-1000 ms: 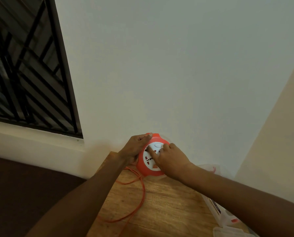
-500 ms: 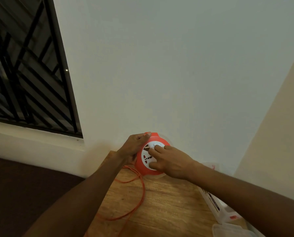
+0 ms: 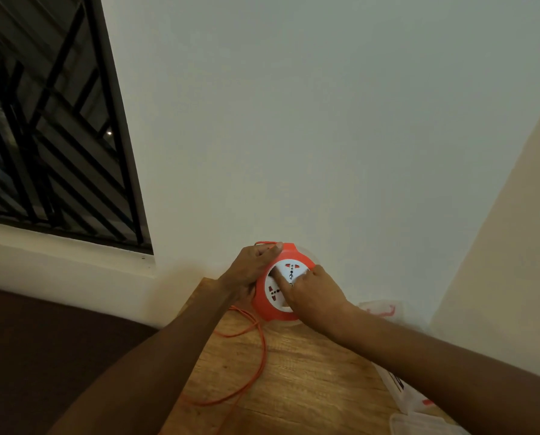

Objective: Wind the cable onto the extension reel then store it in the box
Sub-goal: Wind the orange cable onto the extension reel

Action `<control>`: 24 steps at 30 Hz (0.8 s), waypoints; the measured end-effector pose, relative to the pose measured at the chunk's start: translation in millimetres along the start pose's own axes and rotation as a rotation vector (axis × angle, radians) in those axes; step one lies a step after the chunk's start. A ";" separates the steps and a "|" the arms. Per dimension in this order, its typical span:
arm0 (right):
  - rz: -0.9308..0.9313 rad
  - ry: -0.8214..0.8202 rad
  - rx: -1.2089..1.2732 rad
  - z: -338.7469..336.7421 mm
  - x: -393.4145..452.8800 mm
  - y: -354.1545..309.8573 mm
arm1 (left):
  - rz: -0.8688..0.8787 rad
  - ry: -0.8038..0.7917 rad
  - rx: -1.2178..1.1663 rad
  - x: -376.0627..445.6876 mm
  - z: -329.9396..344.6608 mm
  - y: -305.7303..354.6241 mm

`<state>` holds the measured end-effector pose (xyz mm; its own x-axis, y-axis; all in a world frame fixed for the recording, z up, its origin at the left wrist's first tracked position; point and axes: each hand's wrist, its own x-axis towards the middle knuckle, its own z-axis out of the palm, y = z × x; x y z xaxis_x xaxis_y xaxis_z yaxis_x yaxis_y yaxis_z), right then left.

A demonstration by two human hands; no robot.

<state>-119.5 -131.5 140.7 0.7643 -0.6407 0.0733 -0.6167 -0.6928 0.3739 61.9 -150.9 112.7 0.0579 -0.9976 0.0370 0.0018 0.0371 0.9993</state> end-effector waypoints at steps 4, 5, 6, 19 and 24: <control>0.058 0.039 0.088 -1.6 -3.2 -4.5 | 0.012 0.026 0.073 2.1 1.8 3.7; 0.051 0.048 0.087 -0.6 -3.4 -4.0 | 0.015 0.028 0.091 2.4 1.2 3.8; 0.052 0.039 0.104 0.6 -3.6 -3.0 | 0.016 0.027 0.097 2.3 0.0 3.3; -0.350 0.049 -0.077 -3.9 -8.3 17.3 | 0.021 -0.016 0.103 0.9 -3.9 6.1; -0.330 0.001 -0.112 -4.2 -7.1 15.3 | 0.004 -0.027 0.121 -1.2 -4.7 6.4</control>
<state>-133.5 -136.2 149.8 0.9191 -0.3882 -0.0671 -0.3122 -0.8216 0.4769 66.5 -149.2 119.0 0.0305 -0.9988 0.0393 -0.1191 0.0354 0.9923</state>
